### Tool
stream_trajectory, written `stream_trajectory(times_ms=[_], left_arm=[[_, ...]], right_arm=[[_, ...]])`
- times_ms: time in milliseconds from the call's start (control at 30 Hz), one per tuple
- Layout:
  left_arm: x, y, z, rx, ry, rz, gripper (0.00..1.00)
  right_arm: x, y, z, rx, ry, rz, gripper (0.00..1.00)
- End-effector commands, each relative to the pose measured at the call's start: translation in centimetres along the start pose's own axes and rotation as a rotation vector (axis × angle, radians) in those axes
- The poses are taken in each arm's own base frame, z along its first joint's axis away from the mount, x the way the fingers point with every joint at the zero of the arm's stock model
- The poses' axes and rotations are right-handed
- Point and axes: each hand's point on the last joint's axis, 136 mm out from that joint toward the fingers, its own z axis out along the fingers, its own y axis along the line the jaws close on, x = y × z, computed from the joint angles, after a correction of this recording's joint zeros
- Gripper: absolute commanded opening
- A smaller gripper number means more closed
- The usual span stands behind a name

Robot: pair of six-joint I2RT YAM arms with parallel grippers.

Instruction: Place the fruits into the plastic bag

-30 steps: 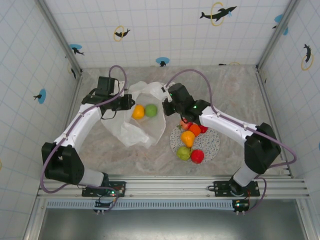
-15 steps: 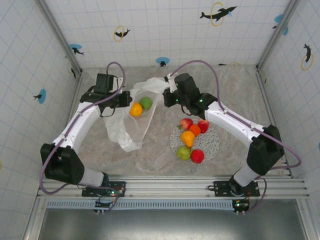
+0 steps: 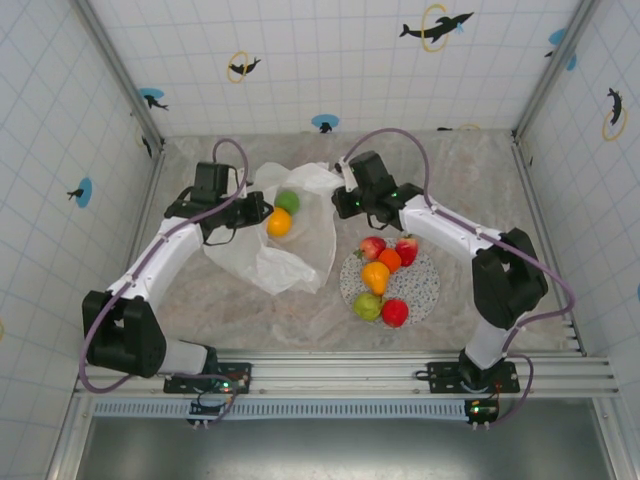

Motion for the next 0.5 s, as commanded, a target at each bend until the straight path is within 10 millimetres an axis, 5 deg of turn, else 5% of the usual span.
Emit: stream_trajectory(times_ms=[0, 100, 300, 467], left_arm=[[-0.7, -0.8, 0.1, 0.055, -0.037, -0.033, 0.0], [-0.7, -0.8, 0.2, 0.064, -0.037, -0.038, 0.0], [-0.6, -0.6, 0.3, 0.056, -0.042, -0.035, 0.0], [-0.7, -0.6, 0.4, 0.057, -0.042, -0.032, 0.0]], right_arm=[[2.4, 0.4, -2.2, -0.027, 0.055, -0.009, 0.42], [4.6, 0.6, -4.2, -0.041, 0.078, -0.007, 0.66], [8.0, 0.2, -8.3, -0.014, 0.104, 0.013, 0.91], [11.1, -1.7, -10.7, 0.084, 0.165, 0.046, 0.95]])
